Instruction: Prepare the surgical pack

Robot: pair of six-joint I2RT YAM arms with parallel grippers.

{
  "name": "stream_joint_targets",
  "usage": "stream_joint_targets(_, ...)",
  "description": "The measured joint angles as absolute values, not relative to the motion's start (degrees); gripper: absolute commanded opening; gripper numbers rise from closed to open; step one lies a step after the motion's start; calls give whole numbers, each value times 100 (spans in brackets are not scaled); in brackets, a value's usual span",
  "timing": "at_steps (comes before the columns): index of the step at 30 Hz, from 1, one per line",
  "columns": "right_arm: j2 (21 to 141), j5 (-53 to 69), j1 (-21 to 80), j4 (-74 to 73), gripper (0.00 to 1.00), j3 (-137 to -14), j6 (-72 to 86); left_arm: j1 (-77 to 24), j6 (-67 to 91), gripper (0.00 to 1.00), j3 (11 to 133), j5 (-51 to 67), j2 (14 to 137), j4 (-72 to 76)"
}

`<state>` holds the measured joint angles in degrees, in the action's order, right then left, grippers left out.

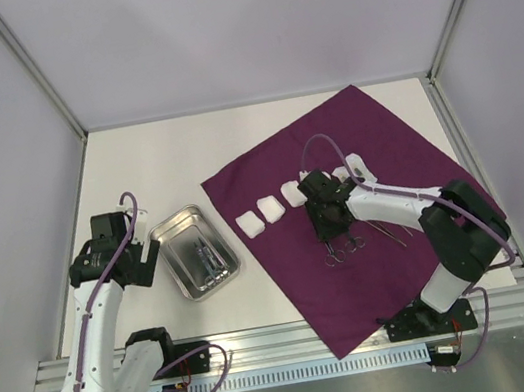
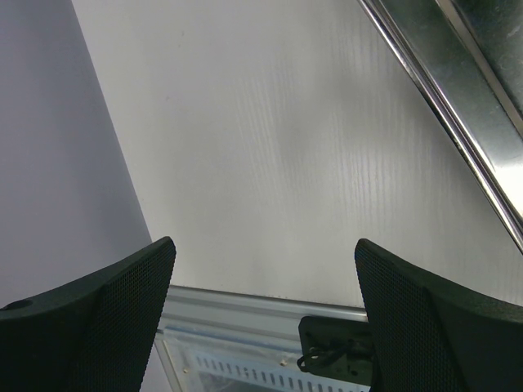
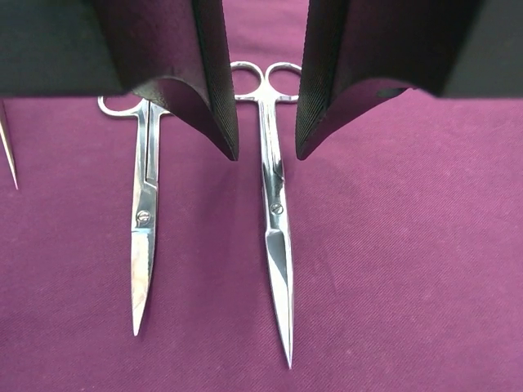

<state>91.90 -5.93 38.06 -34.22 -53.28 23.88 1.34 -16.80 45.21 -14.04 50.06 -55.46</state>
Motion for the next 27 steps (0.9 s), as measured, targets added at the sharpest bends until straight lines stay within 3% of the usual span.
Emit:
stream_joint_targets(8, 9393, -617, 3800, -3328, 22, -5332, 2368, 134, -1680, 100, 4521, -1404, 5006, -5546)
stream_joint_targets(13, 9362, -661, 3795, -3334, 1, -5325, 2359, 134, -1680, 100, 4521, -1404, 5006, -5546)
stream_joint_targets(27, 8423, -720, 3795, -3330, 1, -5323, 2340, 134, -1680, 100, 4521, -1402, 5011, -5546)
